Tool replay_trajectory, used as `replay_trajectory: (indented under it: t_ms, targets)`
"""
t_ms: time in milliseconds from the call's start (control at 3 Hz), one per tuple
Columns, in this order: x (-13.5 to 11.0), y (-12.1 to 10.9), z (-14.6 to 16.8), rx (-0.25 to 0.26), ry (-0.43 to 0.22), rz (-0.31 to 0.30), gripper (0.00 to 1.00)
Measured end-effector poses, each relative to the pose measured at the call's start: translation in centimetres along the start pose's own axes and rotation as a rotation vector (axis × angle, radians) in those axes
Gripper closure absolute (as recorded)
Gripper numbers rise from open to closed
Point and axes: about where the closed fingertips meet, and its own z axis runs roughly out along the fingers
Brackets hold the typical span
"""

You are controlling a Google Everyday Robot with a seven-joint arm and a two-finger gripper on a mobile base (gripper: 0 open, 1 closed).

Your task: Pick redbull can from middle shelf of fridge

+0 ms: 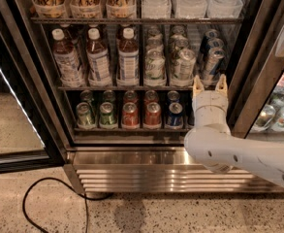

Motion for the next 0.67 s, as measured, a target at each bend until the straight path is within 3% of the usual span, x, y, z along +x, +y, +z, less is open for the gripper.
replay_trajectory:
  t_ms: [333,667]
  targets:
    - [-1.0,-0.14,4.28,0.013,-0.011,0.01,0.42]
    - [-0.59,-0.13,5.04,0.016,0.002,0.016,0.42]
